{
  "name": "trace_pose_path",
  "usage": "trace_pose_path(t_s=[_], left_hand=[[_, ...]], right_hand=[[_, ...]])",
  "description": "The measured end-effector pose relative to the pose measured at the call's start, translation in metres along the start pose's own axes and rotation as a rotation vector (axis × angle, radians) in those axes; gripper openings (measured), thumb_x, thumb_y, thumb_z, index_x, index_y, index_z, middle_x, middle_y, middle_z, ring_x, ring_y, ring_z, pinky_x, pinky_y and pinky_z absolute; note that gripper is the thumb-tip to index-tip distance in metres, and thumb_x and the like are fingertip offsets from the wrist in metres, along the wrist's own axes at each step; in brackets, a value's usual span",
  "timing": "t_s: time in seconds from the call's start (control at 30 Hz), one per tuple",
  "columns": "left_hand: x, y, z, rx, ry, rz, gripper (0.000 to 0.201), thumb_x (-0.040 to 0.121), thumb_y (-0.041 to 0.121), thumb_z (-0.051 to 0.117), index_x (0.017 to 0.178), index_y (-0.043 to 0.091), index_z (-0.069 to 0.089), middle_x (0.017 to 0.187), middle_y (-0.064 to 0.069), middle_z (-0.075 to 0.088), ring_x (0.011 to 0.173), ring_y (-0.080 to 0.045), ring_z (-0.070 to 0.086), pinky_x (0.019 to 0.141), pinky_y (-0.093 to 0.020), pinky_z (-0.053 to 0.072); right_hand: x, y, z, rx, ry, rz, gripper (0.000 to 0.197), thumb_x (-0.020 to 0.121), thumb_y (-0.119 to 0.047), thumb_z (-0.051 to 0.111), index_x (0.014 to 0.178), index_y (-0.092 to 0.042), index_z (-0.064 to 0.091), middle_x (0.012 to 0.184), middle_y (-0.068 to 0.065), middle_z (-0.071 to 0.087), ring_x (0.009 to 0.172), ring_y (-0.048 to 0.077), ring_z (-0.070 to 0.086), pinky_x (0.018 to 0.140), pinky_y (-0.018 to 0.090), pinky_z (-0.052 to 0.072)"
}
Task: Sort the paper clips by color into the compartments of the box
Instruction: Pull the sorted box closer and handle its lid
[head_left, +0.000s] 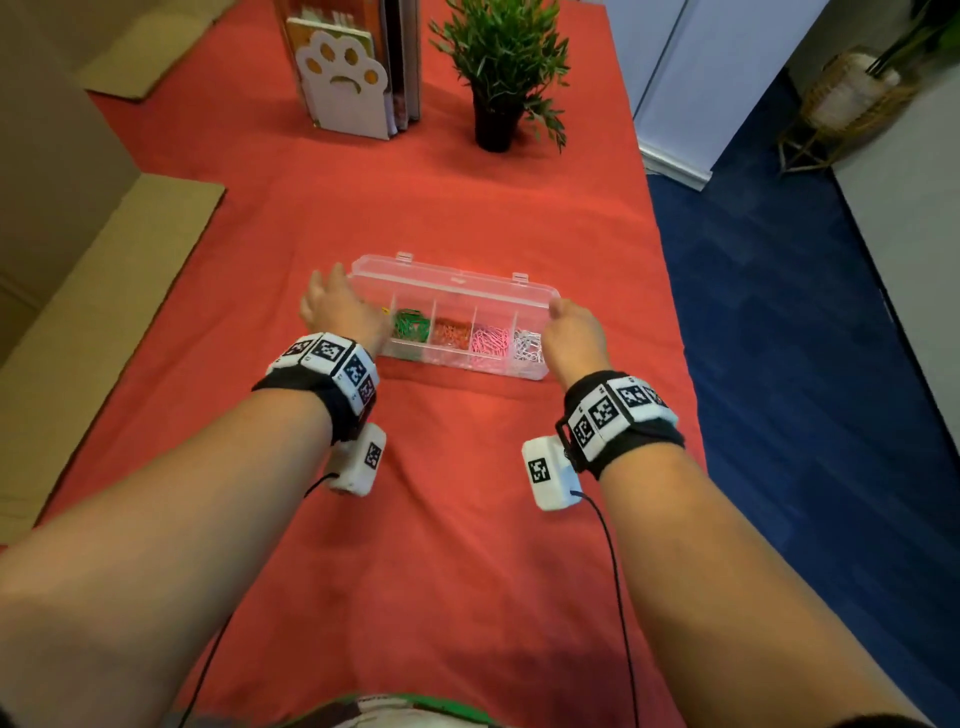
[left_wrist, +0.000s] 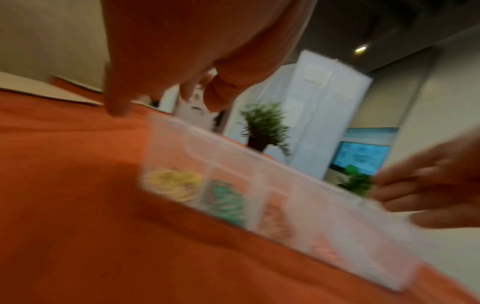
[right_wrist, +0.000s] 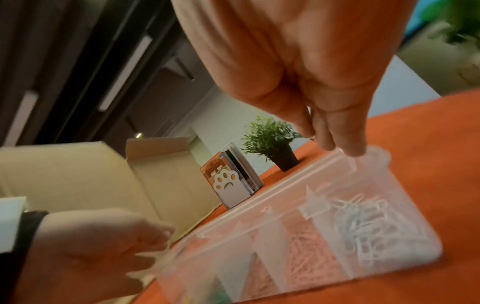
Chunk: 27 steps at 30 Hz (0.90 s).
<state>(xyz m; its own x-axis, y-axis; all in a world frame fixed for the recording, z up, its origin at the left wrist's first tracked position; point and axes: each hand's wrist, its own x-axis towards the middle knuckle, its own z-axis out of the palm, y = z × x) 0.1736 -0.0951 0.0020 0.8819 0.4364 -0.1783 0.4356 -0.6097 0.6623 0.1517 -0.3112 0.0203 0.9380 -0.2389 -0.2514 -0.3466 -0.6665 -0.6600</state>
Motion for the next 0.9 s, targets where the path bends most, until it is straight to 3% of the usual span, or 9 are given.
trace_pose_path(t_s=[0.13, 0.3, 0.4, 0.5, 0.57, 0.63, 0.73, 0.83, 0.9], left_hand=[[0.017, -0.028, -0.011, -0.088, -0.156, -0.066, 0.048, 0.091, 0.017, 0.05, 0.137, 0.007, 0.04, 0.139, -0.017, 0.048, 0.121, -0.025, 0.05, 0.106, -0.034, 0.035], [0.019, -0.051, -0.015, -0.327, -0.245, -0.088, 0.021, 0.086, 0.028, 0.059, 0.104, 0.021, 0.066, 0.098, -0.01, 0.071, 0.089, -0.025, 0.067, 0.087, -0.049, 0.054], [0.014, -0.064, -0.023, -0.373, -0.262, -0.134, 0.014, 0.082, 0.017, 0.062, 0.095, 0.023, 0.065, 0.09, -0.007, 0.068, 0.087, -0.026, 0.067, 0.086, -0.054, 0.053], [0.003, -0.08, -0.035, -0.368, -0.262, -0.136, 0.024, 0.082, 0.02, 0.063, 0.106, 0.019, 0.064, 0.092, -0.008, 0.069, 0.086, -0.024, 0.067, 0.085, -0.051, 0.054], [-0.003, -0.088, -0.043, -0.363, -0.277, -0.148, 0.03, 0.082, 0.023, 0.065, 0.111, 0.018, 0.064, 0.096, -0.008, 0.07, 0.085, -0.025, 0.068, 0.08, -0.047, 0.057], [-0.008, -0.092, -0.049, -0.362, -0.324, -0.174, 0.036, 0.082, 0.009, 0.064, 0.116, 0.017, 0.061, 0.096, -0.009, 0.069, 0.083, -0.025, 0.066, 0.075, -0.041, 0.057], [-0.01, -0.092, -0.051, -0.353, -0.345, -0.186, 0.039, 0.082, 0.001, 0.06, 0.119, 0.015, 0.06, 0.1, -0.011, 0.069, 0.082, -0.028, 0.066, 0.079, -0.042, 0.057], [-0.01, -0.094, -0.052, -0.341, -0.32, -0.19, 0.04, 0.082, 0.002, 0.057, 0.119, 0.017, 0.06, 0.102, -0.01, 0.069, 0.084, -0.029, 0.067, 0.082, -0.047, 0.056], [-0.009, -0.094, -0.049, -0.349, -0.306, -0.198, 0.04, 0.081, 0.005, 0.058, 0.118, 0.017, 0.061, 0.1, -0.01, 0.069, 0.087, -0.03, 0.068, 0.084, -0.05, 0.055]], right_hand=[[0.001, 0.006, -0.003, -0.015, 0.124, 0.033, 0.049, 0.081, 0.006, 0.04, 0.126, -0.002, 0.056, 0.125, 0.022, 0.055, 0.117, 0.034, 0.052, 0.097, 0.027, 0.034], [0.004, 0.014, 0.003, 0.13, -0.052, 0.169, 0.052, 0.089, 0.0, 0.045, 0.14, -0.004, 0.037, 0.144, 0.015, 0.044, 0.131, 0.026, 0.044, 0.11, 0.033, 0.034], [-0.007, 0.018, 0.007, 0.407, -0.062, 0.211, 0.062, 0.083, 0.014, 0.047, 0.14, -0.005, 0.036, 0.133, 0.002, 0.052, 0.113, 0.016, 0.054, 0.096, 0.03, 0.045], [-0.021, 0.024, 0.012, 0.553, -0.107, 0.258, 0.068, 0.078, 0.023, 0.04, 0.14, -0.006, 0.037, 0.128, 0.007, 0.058, 0.097, 0.016, 0.06, 0.078, 0.029, 0.052], [-0.023, 0.025, 0.014, 0.598, -0.135, 0.284, 0.066, 0.077, 0.022, 0.039, 0.138, -0.006, 0.04, 0.122, 0.005, 0.059, 0.082, 0.01, 0.058, 0.061, 0.021, 0.047], [-0.022, 0.024, 0.016, 0.653, -0.145, 0.321, 0.065, 0.077, 0.02, 0.036, 0.138, -0.003, 0.039, 0.126, 0.007, 0.057, 0.077, 0.01, 0.056, 0.051, 0.018, 0.041], [-0.021, 0.019, 0.016, 0.714, -0.121, 0.33, 0.063, 0.08, 0.022, 0.032, 0.139, 0.001, 0.034, 0.132, 0.011, 0.054, 0.057, 0.005, 0.055, 0.036, 0.013, 0.038], [-0.02, 0.016, 0.016, 0.8, -0.113, 0.318, 0.072, 0.077, 0.026, 0.028, 0.143, -0.002, 0.03, 0.133, 0.01, 0.055, 0.057, 0.006, 0.059, 0.034, 0.015, 0.04], [-0.019, 0.016, 0.017, 0.851, -0.114, 0.283, 0.073, 0.076, 0.027, 0.029, 0.138, -0.008, 0.041, 0.123, 0.008, 0.061, 0.067, 0.013, 0.063, 0.042, 0.018, 0.048]])
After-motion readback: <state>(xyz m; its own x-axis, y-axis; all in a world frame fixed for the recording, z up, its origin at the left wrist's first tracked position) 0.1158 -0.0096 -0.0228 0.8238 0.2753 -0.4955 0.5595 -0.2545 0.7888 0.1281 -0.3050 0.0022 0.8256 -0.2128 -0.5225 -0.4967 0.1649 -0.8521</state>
